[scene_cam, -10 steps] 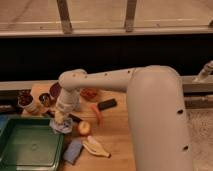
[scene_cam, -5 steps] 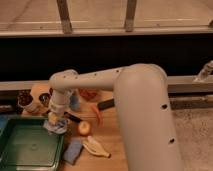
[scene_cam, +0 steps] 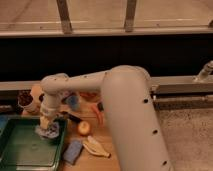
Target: Wipe tray with towel
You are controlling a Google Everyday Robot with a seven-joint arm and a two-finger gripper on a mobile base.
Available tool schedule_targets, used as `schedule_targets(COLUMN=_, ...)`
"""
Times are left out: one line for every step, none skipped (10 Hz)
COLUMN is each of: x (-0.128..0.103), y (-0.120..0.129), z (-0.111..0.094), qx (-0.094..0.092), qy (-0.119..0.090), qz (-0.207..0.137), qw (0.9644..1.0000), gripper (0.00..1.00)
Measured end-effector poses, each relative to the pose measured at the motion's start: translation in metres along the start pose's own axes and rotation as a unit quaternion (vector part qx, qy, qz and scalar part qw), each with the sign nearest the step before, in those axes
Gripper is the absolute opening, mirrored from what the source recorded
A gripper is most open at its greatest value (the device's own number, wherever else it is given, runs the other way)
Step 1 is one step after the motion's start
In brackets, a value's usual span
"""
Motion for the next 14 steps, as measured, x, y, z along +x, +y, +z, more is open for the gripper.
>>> schedule_targets(x=0.003, y=-0.001, z=-0.001, qx=0.0, qy=0.003, qz=0.002, qw=1.0, gripper=0.0)
schedule_targets(x=0.003, y=-0.002, z=-0.001, qx=0.0, qy=0.003, qz=0.002, qw=1.0, gripper=0.0)
schedule_targets(x=0.002, y=-0.001, z=0.0, qx=0.0, qy=0.003, qz=0.001, qw=1.0, gripper=0.0)
schedule_targets(x=0.002, y=-0.001, z=0.0, qx=-0.002, qy=0.002, qz=0.002, qw=1.0, gripper=0.0)
schedule_targets(x=0.001, y=-0.003, z=0.004, qx=-0.009, qy=0.004, qz=-0.001, qw=0.9999, gripper=0.0)
schedule_targets(x=-0.003, y=-0.001, z=0.015, qx=-0.018, qy=0.007, qz=-0.007, qw=0.9998, gripper=0.0)
schedule_targets(x=-0.006, y=0.002, z=0.03, qx=-0.026, qy=0.011, qz=-0.015, qw=0.9995, gripper=0.0)
schedule_targets(x=-0.005, y=0.002, z=0.036, qx=-0.031, qy=0.013, qz=-0.018, qw=0.9993, gripper=0.0)
schedule_targets(x=-0.006, y=0.005, z=0.037, qx=-0.034, qy=0.013, qz=-0.021, qw=0.9991, gripper=0.0)
schedule_targets(x=-0.007, y=0.01, z=0.041, qx=-0.038, qy=0.017, qz=-0.025, qw=0.9988, gripper=0.0)
schedule_targets(x=-0.009, y=0.016, z=0.043, qx=-0.039, qy=0.02, qz=-0.031, qw=0.9985, gripper=0.0)
schedule_targets(x=-0.009, y=0.018, z=0.047, qx=-0.042, qy=0.023, qz=-0.032, qw=0.9983, gripper=0.0)
schedule_targets(x=-0.012, y=0.021, z=0.058, qx=-0.048, qy=0.03, qz=-0.034, qw=0.9978, gripper=0.0)
schedule_targets(x=-0.017, y=0.026, z=0.072, qx=-0.055, qy=0.037, qz=-0.038, qw=0.9971, gripper=0.0)
